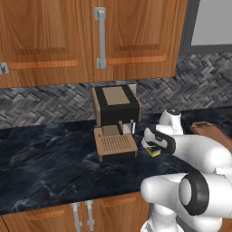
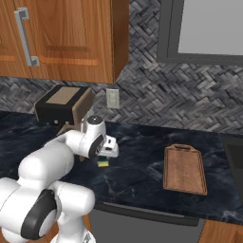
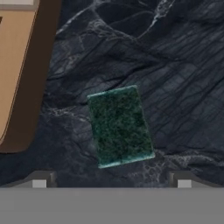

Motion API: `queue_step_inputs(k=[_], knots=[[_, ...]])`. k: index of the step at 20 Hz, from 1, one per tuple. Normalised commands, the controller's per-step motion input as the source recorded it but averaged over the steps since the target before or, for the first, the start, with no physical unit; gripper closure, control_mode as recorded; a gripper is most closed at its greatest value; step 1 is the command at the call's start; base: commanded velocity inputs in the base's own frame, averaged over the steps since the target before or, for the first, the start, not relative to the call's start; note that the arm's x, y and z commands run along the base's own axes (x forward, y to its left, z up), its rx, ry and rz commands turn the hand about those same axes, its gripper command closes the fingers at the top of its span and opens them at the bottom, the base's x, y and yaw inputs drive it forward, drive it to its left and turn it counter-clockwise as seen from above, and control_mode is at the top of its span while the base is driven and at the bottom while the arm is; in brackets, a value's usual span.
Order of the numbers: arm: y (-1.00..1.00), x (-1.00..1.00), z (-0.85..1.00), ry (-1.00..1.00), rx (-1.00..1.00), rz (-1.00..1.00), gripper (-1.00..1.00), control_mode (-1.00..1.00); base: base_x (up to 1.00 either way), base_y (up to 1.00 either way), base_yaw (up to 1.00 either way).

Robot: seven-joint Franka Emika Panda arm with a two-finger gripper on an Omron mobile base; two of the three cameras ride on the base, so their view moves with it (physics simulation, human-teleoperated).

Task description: Pick up the sponge from the counter and clean the cutting board by briefly scrubbing or pressing down on the cutting board. Once finished, release the sponge.

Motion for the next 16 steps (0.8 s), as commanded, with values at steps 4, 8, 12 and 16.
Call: queue_step_inputs(k=[4,8,12,16], knots=[[-0.06,0.03,-0.09,0.01,0.01,0.00,-1.00,-1.00,0.00,0.00,0.00],[0.00,0.00,-0.19,0.00,0.00,0.00,-1.00,-1.00,0.00,0.00,0.00],[0.00,0.00,-0.25,0.00,0.00,0.00,-1.00,-1.00,0.00,0.00,0.00],[0.00,0.00,-0.17,0.00,0.00,0.00,-1.00,-1.00,0.00,0.00,0.00]])
